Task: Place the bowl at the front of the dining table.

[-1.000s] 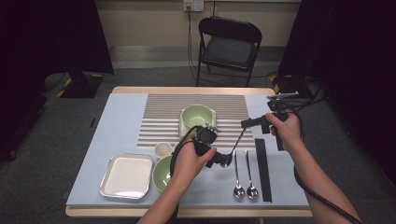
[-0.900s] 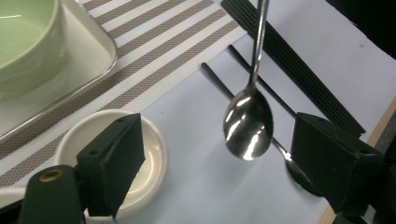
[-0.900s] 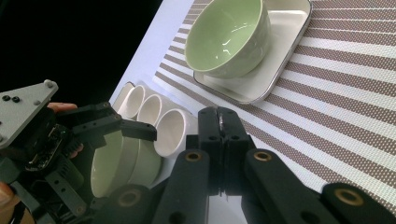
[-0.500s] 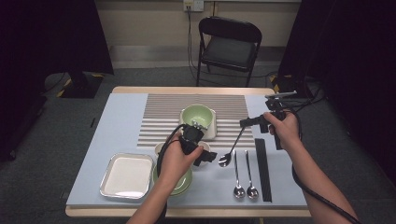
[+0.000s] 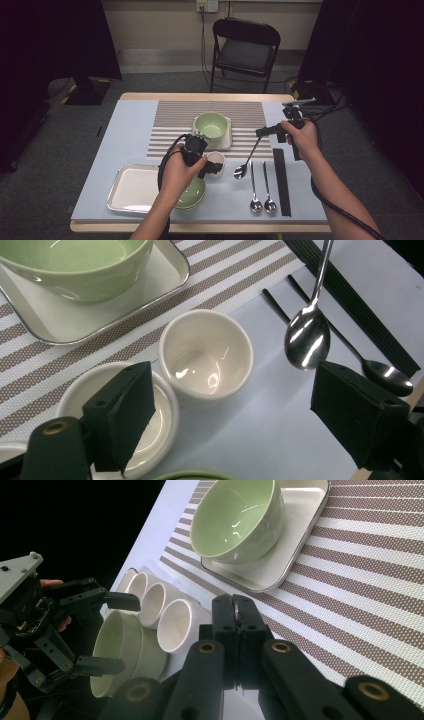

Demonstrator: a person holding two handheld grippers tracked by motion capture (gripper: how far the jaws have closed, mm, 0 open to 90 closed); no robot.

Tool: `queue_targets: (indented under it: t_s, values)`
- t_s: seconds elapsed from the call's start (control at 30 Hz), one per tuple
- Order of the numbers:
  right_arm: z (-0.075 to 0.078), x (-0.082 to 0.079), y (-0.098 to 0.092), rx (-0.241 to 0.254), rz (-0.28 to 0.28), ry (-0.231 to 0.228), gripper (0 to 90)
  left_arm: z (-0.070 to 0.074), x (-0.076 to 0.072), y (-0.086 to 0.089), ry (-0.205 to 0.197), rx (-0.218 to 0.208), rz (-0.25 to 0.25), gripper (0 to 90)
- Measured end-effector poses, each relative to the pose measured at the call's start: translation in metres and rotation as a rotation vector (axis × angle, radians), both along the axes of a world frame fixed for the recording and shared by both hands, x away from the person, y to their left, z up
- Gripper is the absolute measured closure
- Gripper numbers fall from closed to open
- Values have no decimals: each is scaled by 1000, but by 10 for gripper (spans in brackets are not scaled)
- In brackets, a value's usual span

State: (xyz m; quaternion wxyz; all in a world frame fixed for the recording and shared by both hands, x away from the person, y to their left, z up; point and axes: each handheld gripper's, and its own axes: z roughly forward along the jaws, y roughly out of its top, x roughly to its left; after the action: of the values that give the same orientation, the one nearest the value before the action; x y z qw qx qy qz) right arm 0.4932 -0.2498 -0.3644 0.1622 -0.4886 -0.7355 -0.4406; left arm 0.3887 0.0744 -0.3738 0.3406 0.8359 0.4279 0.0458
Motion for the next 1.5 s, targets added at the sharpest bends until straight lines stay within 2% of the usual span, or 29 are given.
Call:
queue_targets:
  t_s: [0.23,0.27,0.4,0.5,0.57,0.73,0.93,0.97,1.0,1.23,1.27,1.5]
  values:
    - [0,1,1,-4,1,6,900,-1,-1,10,-2,9,5,172]
    - [0,2,1,-1,2,-4,900,-1,-2,11,0,4,9,172]
    - [0,2,1,1,1,0,900,-2,-3,17,-10,19,9,173]
    - [0,2,2,-3,1,0,900,-2,-5,21,-9,9,7,172]
    - [0,2,2,-4,0,1,900,-1,-6,24,-10,19,9,172]
    - [0,3,5,-7,4,1,900,-2,-8,30,-12,9,19,173]
    - [2,4,7,-2,6,-3,900,-4,-10,39,-10,17,17,173]
    - [2,4,7,-5,3,0,900,-5,-10,39,-13,8,34,173]
    - [2,5,7,-4,5,-5,900,-6,-10,42,-9,11,20,173]
    - [3,7,7,-5,1,0,900,-7,-12,51,-11,4,36,173]
    - [3,7,6,-5,-2,-1,900,-6,-12,53,-13,15,31,173]
    - [4,10,6,3,-9,-1,900,-8,-15,60,-17,12,40,174]
